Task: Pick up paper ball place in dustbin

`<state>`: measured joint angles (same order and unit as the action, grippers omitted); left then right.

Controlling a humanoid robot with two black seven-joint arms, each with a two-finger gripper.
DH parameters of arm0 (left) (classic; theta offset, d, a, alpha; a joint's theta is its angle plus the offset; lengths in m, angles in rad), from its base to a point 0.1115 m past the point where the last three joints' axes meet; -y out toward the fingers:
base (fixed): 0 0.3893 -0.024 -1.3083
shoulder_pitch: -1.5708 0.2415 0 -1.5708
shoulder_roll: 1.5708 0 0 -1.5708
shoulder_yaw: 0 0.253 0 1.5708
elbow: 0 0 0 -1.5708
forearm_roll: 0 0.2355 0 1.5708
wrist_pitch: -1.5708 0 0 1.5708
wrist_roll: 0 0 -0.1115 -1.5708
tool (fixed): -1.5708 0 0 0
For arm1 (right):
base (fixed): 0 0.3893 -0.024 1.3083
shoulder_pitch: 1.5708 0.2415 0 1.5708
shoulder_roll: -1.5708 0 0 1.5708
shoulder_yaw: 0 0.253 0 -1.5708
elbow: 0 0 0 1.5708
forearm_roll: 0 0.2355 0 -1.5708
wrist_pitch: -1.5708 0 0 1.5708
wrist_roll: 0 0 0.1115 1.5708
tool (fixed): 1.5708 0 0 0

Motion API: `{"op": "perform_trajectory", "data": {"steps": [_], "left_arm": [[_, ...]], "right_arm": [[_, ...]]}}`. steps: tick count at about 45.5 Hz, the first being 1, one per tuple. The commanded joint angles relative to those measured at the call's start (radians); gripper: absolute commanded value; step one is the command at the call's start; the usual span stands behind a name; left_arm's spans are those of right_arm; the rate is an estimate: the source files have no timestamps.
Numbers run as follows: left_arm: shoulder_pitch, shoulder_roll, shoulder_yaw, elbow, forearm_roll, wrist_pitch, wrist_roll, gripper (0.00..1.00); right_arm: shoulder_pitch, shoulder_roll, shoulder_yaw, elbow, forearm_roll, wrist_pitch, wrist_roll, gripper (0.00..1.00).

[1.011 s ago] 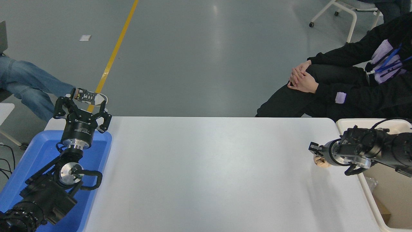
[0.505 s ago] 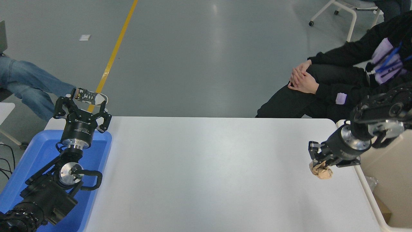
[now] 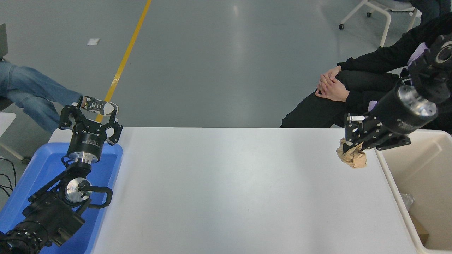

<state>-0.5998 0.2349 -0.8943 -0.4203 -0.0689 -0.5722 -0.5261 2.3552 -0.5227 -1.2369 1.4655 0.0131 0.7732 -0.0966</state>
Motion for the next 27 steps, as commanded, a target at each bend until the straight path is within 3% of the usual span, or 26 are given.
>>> {"op": "perform_trajectory", "data": {"steps": [1, 15, 27], "left_arm": [[0.0, 0.0, 0.0, 0.0, 0.0, 0.0, 0.0, 0.99], [0.0, 0.0, 0.0, 0.0, 0.0, 0.0, 0.0, 0.99], [0.0, 0.0, 0.0, 0.0, 0.0, 0.0, 0.0, 0.99]], "right_arm": [[0.125, -0.026, -0.032, 0.007, -0.001, 0.012, 0.0, 0.0], [0.121, -0.036, -0.062, -0.013, -0.005, 0.012, 0.0, 0.0], [0.116, -0.203, -0.228, -0.059, -0.016, 0.012, 0.0, 0.0]]}}
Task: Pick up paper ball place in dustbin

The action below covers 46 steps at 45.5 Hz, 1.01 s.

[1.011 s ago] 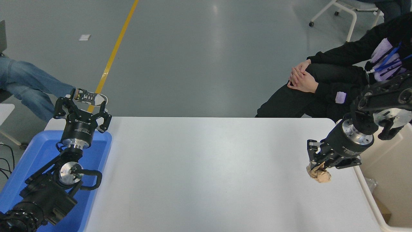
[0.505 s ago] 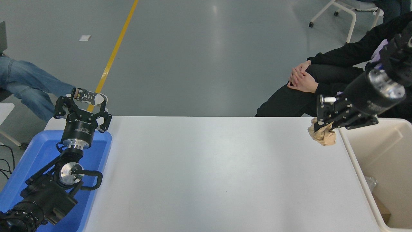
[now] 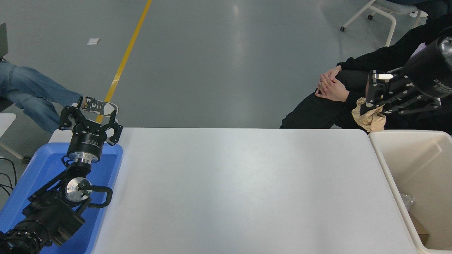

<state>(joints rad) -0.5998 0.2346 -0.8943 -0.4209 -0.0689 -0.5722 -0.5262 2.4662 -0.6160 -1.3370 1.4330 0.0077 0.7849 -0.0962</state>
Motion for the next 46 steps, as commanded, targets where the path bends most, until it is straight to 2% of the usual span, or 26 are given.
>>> {"op": "perform_trajectory", "data": {"steps": [1, 7, 19, 25, 29, 38, 46], "left_arm": [[0.0, 0.0, 0.0, 0.001, 0.0, 0.0, 0.0, 0.99], [0.0, 0.0, 0.0, 0.001, 0.0, 0.0, -0.002, 0.99], [0.0, 0.0, 0.001, 0.001, -0.002, 0.002, -0.002, 0.99], [0.0, 0.0, 0.001, 0.001, 0.0, 0.002, -0.002, 0.99], [0.0, 0.0, 0.001, 0.001, 0.0, 0.002, 0.0, 0.99], [0.0, 0.0, 0.0, 0.001, 0.0, 0.002, -0.002, 0.99], [0.0, 0.0, 0.0, 0.001, 0.0, 0.002, 0.0, 0.99]], "right_arm": [[0.008, -0.114, -0.142, -0.026, -0.012, 0.001, 0.0, 0.0], [0.013, -0.123, -0.215, -0.025, -0.041, -0.021, -0.002, 0.0], [-0.094, -0.252, -0.272, -0.028, -0.103, -0.358, -0.007, 0.0], [-0.261, -0.294, -0.239, -0.063, -0.1, -0.587, -0.007, 0.0], [-0.424, -0.298, -0.15, -0.129, -0.101, -0.677, -0.007, 0.0], [-0.876, -0.286, 0.16, -0.417, -0.092, -0.704, -0.007, 0.0], [-1.177, -0.209, 0.367, -0.65, -0.089, -0.711, -0.007, 0.0]]}}
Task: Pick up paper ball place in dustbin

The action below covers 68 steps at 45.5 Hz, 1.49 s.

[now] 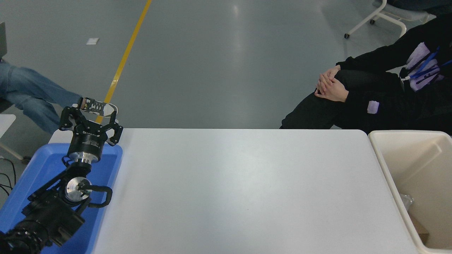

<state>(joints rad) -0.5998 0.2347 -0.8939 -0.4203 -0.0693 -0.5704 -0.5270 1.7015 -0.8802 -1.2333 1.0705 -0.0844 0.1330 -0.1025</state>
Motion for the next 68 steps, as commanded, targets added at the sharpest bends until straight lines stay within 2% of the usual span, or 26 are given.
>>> {"op": "perform_trajectory", "data": {"steps": [1, 12, 29, 54, 55, 57, 59, 64, 68], "left_arm": [[0.0, 0.0, 0.001, 0.0, 0.0, 0.0, -0.001, 0.99], [0.0, 0.0, 0.0, 0.0, 0.0, 0.0, -0.001, 0.99], [0.0, 0.0, 0.0, 0.0, 0.0, -0.002, -0.001, 0.99], [0.0, 0.0, 0.0, 0.0, -0.001, -0.002, 0.001, 0.99], [0.0, 0.0, 0.0, 0.0, 0.0, 0.0, -0.001, 0.99], [0.0, 0.0, 0.0, 0.0, 0.0, 0.0, -0.001, 0.99], [0.0, 0.0, 0.0, 0.0, 0.0, 0.0, 0.001, 0.99], [0.0, 0.0, 0.0, 0.0, 0.0, -0.002, -0.001, 0.99], [0.0, 0.0, 0.0, 0.0, 0.0, 0.0, 0.001, 0.99]], "right_arm": [[-0.446, 0.067, 0.284, -0.32, 0.005, -0.059, 0.0, 0.0], [-0.723, 0.173, 0.449, -0.578, 0.008, -0.059, 0.0, 0.0], [-0.954, 0.392, 0.468, -0.932, 0.009, -0.061, 0.0, 0.0], [-0.976, 0.411, 0.471, -0.96, 0.009, -0.093, -0.002, 0.0], [-0.977, 0.409, 0.469, -0.959, 0.009, -0.093, 0.0, 0.07], [-0.974, 0.409, 0.463, -0.959, 0.008, -0.099, 0.0, 0.35], [-0.973, 0.409, 0.46, -0.959, 0.008, -0.11, 0.0, 0.46], [-0.976, 0.414, 0.46, -0.948, 0.008, -0.138, 0.0, 0.55], [-0.968, 0.412, 0.471, -0.942, 0.009, -0.139, 0.0, 0.56]]}}
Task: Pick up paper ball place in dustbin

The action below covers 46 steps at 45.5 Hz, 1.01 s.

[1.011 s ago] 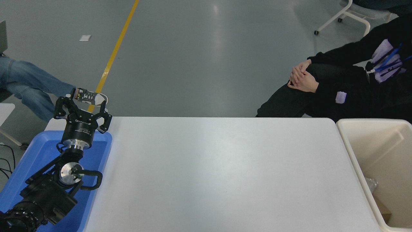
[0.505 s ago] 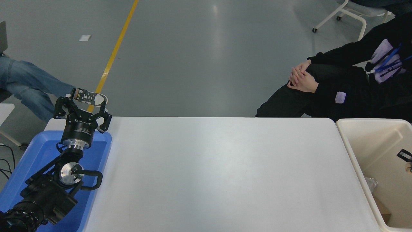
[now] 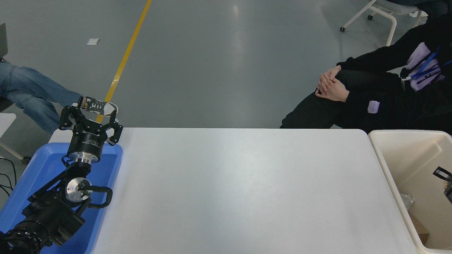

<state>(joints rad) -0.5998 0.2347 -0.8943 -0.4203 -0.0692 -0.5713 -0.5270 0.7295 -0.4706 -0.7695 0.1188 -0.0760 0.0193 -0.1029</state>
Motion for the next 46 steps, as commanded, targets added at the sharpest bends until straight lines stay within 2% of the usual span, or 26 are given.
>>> {"op": "perform_trajectory", "data": {"steps": [1, 14, 30, 46], "left_arm": [[0.0, 0.0, 0.0, 0.0, 0.0, 0.001, 0.001, 0.99], [0.0, 0.0, 0.0, 0.0, 0.0, 0.001, 0.001, 0.99], [0.0, 0.0, 0.0, 0.0, 0.0, 0.001, -0.001, 0.99], [0.0, 0.0, 0.0, 0.0, 0.0, -0.001, 0.001, 0.99]], "right_arm": [[0.005, 0.003, 0.007, 0.01, -0.001, -0.025, 0.0, 0.56], [0.01, 0.004, 0.006, 0.022, -0.001, -0.025, 0.0, 0.6], [0.039, -0.006, 0.006, 0.09, -0.001, -0.025, -0.001, 0.61], [0.137, -0.091, 0.006, 0.275, -0.005, -0.025, -0.003, 0.61]]}}
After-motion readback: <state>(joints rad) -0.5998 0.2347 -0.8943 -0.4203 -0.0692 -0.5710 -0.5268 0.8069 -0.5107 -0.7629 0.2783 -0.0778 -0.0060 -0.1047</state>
